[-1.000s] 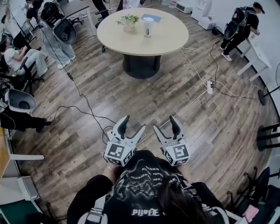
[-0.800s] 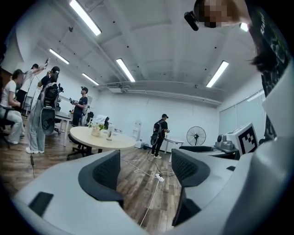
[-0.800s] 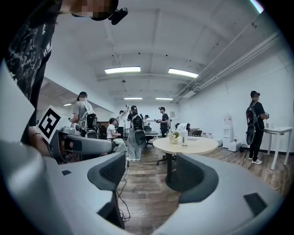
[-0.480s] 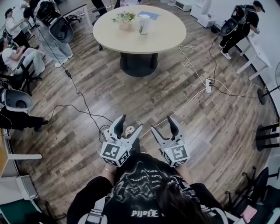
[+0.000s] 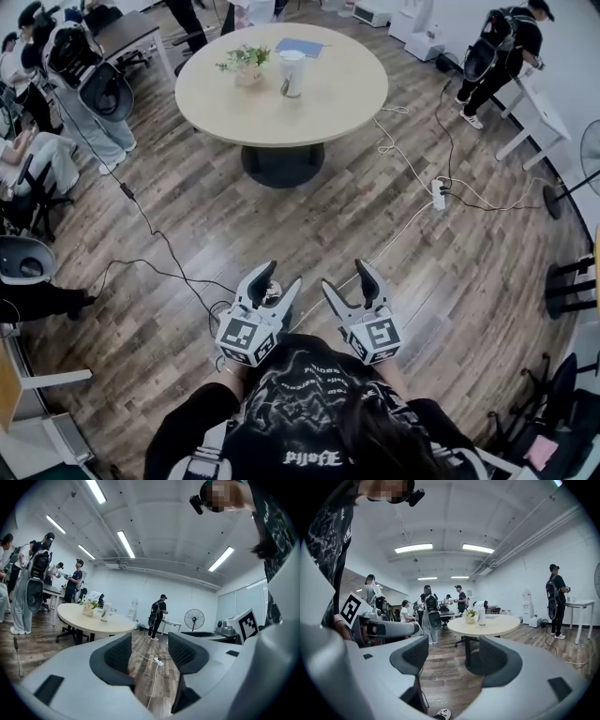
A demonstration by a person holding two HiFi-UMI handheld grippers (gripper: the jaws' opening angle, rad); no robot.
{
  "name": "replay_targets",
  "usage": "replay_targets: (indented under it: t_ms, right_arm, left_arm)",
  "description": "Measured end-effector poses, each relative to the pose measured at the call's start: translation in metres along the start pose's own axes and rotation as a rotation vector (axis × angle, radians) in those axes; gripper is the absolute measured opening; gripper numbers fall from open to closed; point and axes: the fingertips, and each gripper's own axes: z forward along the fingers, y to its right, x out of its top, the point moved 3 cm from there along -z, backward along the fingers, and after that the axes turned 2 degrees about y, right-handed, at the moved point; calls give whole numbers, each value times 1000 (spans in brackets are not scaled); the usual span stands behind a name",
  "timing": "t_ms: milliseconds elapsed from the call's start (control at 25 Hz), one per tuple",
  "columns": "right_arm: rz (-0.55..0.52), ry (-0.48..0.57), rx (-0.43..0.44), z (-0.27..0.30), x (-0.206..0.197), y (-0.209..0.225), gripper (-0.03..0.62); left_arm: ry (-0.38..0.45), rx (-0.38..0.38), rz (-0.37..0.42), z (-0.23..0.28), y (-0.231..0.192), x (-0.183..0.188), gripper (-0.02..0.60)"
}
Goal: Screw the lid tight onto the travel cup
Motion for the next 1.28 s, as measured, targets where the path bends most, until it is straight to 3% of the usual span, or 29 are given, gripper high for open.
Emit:
replay_targets:
  t_ms: [480, 680, 920, 1280]
  right_arm:
    - [42, -40, -81, 158, 31, 48, 325]
    - [57, -22, -134, 197, 38, 67, 328]
    - [38, -42, -120, 227, 43, 72, 328]
    - [42, -96, -50, 287, 35, 117, 328]
  left_arm:
    - [-49, -98, 50, 115, -140, 56, 268]
    - [-78, -181, -34, 146, -172, 66, 279]
    - [-114, -169, -13, 162, -197, 64, 279]
    - [-99, -29, -29, 203, -246, 67, 279]
